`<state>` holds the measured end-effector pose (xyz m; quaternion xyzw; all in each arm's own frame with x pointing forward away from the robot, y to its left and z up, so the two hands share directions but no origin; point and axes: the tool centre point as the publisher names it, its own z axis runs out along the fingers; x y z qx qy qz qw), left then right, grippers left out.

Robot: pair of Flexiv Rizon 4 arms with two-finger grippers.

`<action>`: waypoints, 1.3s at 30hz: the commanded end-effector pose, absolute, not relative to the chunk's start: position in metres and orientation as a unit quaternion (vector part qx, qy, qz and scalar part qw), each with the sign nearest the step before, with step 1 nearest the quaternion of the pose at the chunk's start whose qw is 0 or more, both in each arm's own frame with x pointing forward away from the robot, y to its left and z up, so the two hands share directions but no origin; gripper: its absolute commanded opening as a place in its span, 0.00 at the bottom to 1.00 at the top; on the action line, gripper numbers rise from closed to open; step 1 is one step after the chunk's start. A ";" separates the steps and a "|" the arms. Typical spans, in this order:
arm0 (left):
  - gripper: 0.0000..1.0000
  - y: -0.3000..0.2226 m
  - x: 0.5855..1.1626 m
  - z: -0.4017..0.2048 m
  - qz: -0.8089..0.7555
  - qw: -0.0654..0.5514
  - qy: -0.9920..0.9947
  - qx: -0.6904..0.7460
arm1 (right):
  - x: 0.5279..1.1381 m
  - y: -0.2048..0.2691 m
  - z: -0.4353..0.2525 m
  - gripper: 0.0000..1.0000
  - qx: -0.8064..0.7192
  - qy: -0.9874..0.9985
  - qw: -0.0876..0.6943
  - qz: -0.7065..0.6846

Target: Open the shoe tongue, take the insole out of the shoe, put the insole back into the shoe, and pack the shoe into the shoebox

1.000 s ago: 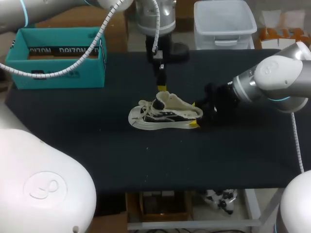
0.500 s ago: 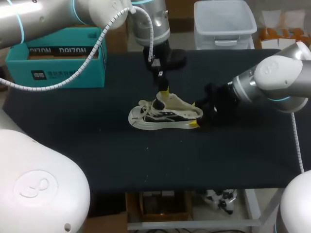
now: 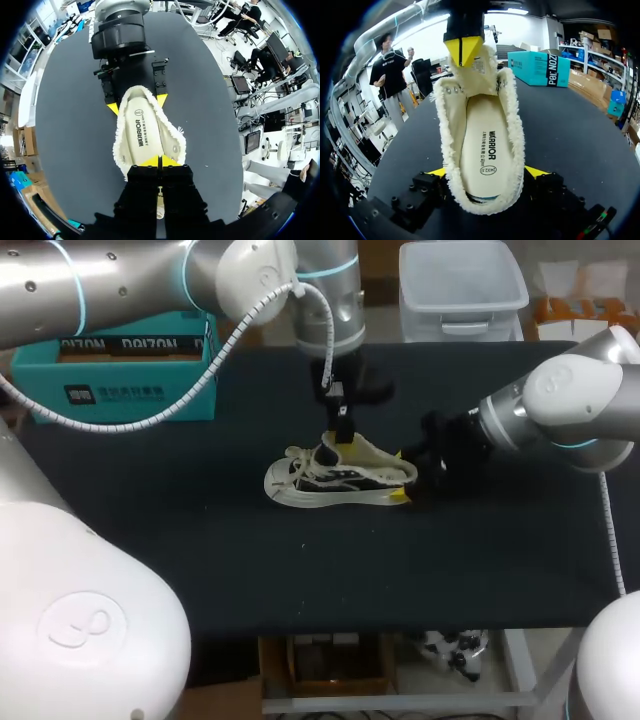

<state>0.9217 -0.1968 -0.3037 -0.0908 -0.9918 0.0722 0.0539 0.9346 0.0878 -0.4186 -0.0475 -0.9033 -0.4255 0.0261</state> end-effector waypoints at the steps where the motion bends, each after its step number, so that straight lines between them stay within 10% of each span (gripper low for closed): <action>1: 0.00 -0.202 0.930 -0.321 0.064 0.074 -0.991 -0.094 | 0.934 0.085 -0.422 0.00 -0.047 -0.902 0.026 -0.428; 39: 0.00 -0.185 0.898 -0.383 0.021 0.101 -0.991 -0.081 | 0.934 0.085 -0.422 0.00 -0.047 -0.902 0.026 -0.428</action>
